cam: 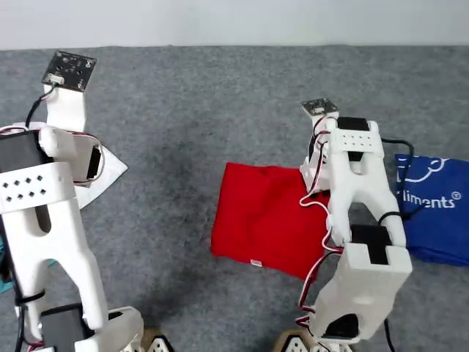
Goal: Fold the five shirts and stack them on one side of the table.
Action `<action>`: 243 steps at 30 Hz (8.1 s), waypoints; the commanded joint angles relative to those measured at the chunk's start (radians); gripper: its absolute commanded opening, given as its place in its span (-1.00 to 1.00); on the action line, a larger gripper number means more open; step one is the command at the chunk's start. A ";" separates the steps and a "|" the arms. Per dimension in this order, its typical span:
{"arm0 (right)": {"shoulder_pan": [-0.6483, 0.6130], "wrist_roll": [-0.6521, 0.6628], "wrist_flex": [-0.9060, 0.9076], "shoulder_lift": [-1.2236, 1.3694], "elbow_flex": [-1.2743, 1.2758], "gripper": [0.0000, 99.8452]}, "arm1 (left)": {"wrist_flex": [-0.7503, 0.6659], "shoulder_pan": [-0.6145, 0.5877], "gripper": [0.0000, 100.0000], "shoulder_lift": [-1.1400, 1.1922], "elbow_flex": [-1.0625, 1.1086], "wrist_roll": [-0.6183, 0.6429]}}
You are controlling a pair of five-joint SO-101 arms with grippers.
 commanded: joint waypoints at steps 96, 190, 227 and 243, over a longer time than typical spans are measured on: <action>-0.024 -0.028 0.338 0.358 -1.039 -0.47 | 0.044 -0.005 -0.97 -0.011 0.045 -0.009; 0.633 0.563 0.275 -0.088 -0.528 -0.98 | 0.048 -0.161 -0.97 -0.080 0.044 -0.015; 0.601 0.516 0.004 0.219 -0.704 -0.98 | 0.048 -0.158 -0.97 -0.137 0.047 -0.009; 0.615 0.517 -0.275 0.476 -0.790 -0.98 | 0.048 -0.133 -0.97 -0.215 0.053 -0.009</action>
